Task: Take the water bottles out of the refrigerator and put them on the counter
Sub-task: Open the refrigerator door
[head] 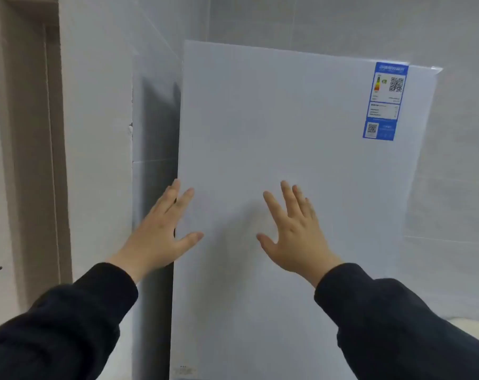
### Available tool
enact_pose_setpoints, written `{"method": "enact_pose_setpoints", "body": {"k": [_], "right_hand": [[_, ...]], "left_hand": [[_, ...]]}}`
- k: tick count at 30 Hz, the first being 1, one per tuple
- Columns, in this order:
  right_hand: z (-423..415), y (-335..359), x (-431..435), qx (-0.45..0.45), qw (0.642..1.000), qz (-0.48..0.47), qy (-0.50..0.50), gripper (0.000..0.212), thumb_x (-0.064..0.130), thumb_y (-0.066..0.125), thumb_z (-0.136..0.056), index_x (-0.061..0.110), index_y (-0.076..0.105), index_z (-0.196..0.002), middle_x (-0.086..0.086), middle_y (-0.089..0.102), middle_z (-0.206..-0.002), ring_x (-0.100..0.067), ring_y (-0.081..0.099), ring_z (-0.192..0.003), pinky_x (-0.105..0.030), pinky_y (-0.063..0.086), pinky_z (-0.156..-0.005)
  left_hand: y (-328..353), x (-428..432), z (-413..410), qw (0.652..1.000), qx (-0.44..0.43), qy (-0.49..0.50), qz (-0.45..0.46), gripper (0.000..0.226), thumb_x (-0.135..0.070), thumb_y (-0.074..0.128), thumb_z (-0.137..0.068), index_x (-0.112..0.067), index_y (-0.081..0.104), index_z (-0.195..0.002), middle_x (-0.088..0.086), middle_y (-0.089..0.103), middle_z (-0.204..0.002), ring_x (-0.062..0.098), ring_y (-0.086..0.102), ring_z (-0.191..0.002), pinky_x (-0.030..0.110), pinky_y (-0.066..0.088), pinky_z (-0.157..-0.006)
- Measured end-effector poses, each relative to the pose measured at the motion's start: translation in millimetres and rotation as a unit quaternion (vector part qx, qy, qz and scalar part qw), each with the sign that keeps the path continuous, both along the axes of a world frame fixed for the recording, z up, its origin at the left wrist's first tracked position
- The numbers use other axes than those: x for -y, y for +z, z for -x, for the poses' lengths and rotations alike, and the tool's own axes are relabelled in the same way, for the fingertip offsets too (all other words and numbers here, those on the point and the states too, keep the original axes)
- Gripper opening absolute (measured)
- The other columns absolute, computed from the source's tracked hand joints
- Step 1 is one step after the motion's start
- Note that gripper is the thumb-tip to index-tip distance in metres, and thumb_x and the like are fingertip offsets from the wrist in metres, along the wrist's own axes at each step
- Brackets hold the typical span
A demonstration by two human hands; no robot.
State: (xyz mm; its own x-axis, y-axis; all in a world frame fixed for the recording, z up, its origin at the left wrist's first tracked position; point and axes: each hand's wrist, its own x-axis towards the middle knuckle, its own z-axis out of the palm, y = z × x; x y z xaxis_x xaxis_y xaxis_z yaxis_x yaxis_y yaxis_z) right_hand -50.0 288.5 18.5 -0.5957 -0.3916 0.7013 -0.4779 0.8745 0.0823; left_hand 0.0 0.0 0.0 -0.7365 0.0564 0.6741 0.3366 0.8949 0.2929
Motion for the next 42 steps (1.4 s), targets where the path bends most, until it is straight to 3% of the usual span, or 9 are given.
{"method": "enact_pose_setpoints", "body": {"k": [3,7,9,12,16,22,29,36,42], "right_hand": [[32,13,19,-0.071,0.996,-0.027,-0.054,0.095,0.061,0.057,-0.083,0.026,0.009,-0.158,-0.018,0.001,-0.166,-0.044,-0.001,-0.15,-0.062,0.005,-0.118],[52,8,22,-0.098,0.992,-0.036,-0.071,0.101,0.065,0.06,-0.078,0.025,0.014,-0.158,-0.018,0.004,-0.166,-0.045,0.001,-0.15,-0.065,0.003,-0.117],[55,7,20,-0.111,0.991,-0.033,-0.068,0.101,0.066,0.06,-0.077,0.025,0.015,-0.158,-0.018,0.006,-0.166,-0.044,0.002,-0.15,-0.064,0.004,-0.117],[53,9,21,-0.101,0.992,-0.033,-0.065,0.101,0.066,0.059,-0.079,0.027,0.011,-0.158,-0.016,0.002,-0.166,-0.043,-0.001,-0.15,-0.062,0.001,-0.118],[41,11,12,-0.084,0.994,-0.04,-0.056,0.105,0.067,0.06,-0.08,0.027,0.004,-0.158,-0.014,-0.002,-0.167,-0.039,-0.004,-0.151,-0.059,0.001,-0.119],[0,17,-13,-0.063,0.997,-0.045,-0.012,0.102,0.064,0.063,-0.08,0.026,0.011,-0.158,-0.015,0.006,-0.166,-0.04,0.003,-0.151,-0.059,0.01,-0.119],[-67,32,-70,0.003,0.998,-0.051,0.035,0.103,0.042,0.072,-0.087,0.028,-0.001,-0.159,-0.012,-0.006,-0.167,-0.033,0.001,-0.153,-0.047,0.022,-0.12],[-141,43,-121,0.091,0.986,0.061,0.128,0.078,0.032,0.056,-0.099,0.028,0.006,-0.159,0.0,-0.003,-0.168,-0.022,0.014,-0.152,-0.032,0.022,-0.115],[-220,110,-136,0.074,0.943,0.183,0.267,0.071,0.047,0.048,-0.1,0.036,0.01,-0.158,0.007,-0.001,-0.168,-0.005,0.001,-0.151,-0.031,0.014,-0.12]], "left_hand": [[15,6,30,0.999,0.031,-0.009,-0.025,0.091,-0.057,0.059,-0.088,-0.051,-0.005,-0.153,-0.024,-0.034,-0.155,-0.004,0.0,-0.138,0.031,0.02,-0.111],[12,1,49,0.989,-0.004,-0.065,-0.136,0.081,-0.038,0.065,-0.091,-0.052,0.013,-0.152,0.0,-0.004,-0.167,-0.003,0.001,-0.142,0.027,0.015,-0.111],[12,1,52,0.981,-0.026,-0.077,-0.179,0.077,-0.03,0.066,-0.092,-0.044,0.022,-0.153,0.008,0.011,-0.165,0.013,0.01,-0.151,0.034,0.018,-0.116],[13,2,49,0.976,-0.039,-0.078,-0.2,0.072,-0.017,0.067,-0.092,-0.026,0.033,-0.154,0.01,0.03,-0.157,0.025,0.029,-0.145,0.048,0.03,-0.117],[12,-2,30,0.975,-0.05,-0.078,-0.202,0.07,-0.009,0.068,-0.091,-0.02,0.037,-0.152,0.001,0.036,-0.15,0.018,0.037,-0.138,0.04,0.034,-0.115],[-1,-17,-32,0.992,-0.079,-0.033,-0.088,0.086,-0.017,0.074,-0.088,-0.025,0.024,-0.157,0.002,0.018,-0.162,0.002,0.017,-0.14,0.027,0.02,-0.111],[1,-63,-144,0.991,-0.094,0.001,0.1,0.09,-0.016,0.082,-0.078,-0.012,0.032,-0.152,0.024,0.025,-0.159,0.044,0.042,-0.137,0.055,0.045,-0.102],[8,-114,-228,0.978,-0.119,-0.022,0.172,0.094,-0.048,0.061,-0.082,-0.013,0.016,-0.156,0.006,0.029,-0.158,0.03,0.044,-0.138,0.039,0.04,-0.106],[16,-170,-263,0.941,-0.151,-0.065,0.295,0.096,-0.046,0.064,-0.082,-0.009,0.016,-0.156,0.009,0.022,-0.162,0.016,0.011,-0.152,0.027,0.015,-0.121]]}}
